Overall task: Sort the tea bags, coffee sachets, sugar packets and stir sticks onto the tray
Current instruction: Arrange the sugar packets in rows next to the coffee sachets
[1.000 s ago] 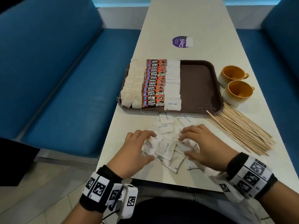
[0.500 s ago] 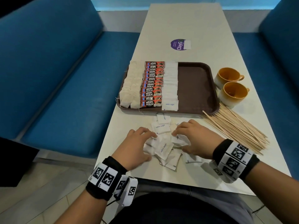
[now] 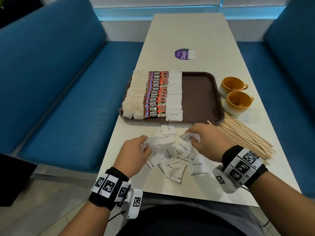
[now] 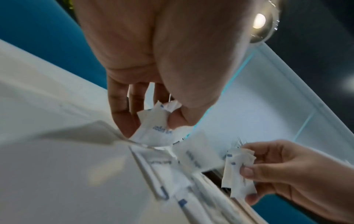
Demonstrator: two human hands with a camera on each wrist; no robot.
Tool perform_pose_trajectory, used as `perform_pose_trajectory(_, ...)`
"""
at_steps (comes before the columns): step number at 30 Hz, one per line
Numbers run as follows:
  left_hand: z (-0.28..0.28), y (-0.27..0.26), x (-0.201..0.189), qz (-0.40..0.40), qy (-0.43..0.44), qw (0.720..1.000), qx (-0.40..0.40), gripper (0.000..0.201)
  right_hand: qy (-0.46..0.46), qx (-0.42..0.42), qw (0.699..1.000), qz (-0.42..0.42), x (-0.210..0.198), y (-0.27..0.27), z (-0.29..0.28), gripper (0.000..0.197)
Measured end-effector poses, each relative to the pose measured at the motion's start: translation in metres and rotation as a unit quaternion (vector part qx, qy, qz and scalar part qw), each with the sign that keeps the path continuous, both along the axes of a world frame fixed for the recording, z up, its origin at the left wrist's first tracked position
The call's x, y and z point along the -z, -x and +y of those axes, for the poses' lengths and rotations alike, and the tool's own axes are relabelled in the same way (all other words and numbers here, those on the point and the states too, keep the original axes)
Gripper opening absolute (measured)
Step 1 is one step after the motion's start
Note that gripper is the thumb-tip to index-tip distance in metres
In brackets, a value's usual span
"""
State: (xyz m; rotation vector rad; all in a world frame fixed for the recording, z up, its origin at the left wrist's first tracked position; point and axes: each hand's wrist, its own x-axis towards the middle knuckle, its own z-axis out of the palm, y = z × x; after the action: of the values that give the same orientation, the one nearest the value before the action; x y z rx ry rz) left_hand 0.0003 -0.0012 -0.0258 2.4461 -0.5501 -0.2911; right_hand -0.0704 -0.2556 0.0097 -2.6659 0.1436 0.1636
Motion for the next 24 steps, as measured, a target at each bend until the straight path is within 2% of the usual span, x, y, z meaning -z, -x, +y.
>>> perform_pose_trajectory(4, 0.002, -0.004, -0.011, 0.036, 0.078, 0.996, -0.032, 0.013, -0.08, 0.057, 0.995, -0.03, -0.002, 0.005, 0.001, 0.022)
perform_pose_trajectory(6, 0.0, -0.004, -0.021, 0.07, 0.151, 0.985, -0.046, 0.01, -0.131, 0.076, 0.987, -0.047, -0.004, 0.009, 0.004, 0.014)
perform_pose_trajectory(7, -0.002, -0.003, -0.026, 0.105, 0.2, 0.973, -0.052, 0.007, -0.162, 0.081, 0.982, -0.058, -0.007, 0.01, 0.006, 0.013)
perform_pose_trajectory(10, -0.012, -0.001, -0.032, 0.212, 0.298, 0.93, -0.046, 0.018, -0.268, 0.08, 0.958, -0.07, -0.015, 0.01, 0.014, 0.017)
perform_pose_trajectory(14, -0.029, 0.004, -0.033, 0.295, 0.341, 0.893, -0.013, 0.024, -0.365, 0.076, 0.927, -0.052, -0.018, 0.003, 0.028, 0.02)
perform_pose_trajectory(19, -0.035, 0.009, -0.036, 0.397, 0.4, 0.826, 0.012, 0.041, -0.397, 0.129, 0.907, -0.059, -0.01, -0.002, 0.042, 0.029)
perform_pose_trajectory(21, -0.036, 0.01, -0.037, 0.401, 0.402, 0.823, 0.005, 0.032, -0.411, 0.136, 0.9, -0.06, -0.008, -0.004, 0.046, 0.032)
perform_pose_trajectory(24, -0.035, 0.008, -0.034, 0.385, 0.382, 0.84, -0.026, 0.028, -0.391, 0.122, 0.91, -0.06, -0.006, -0.009, 0.051, 0.029)
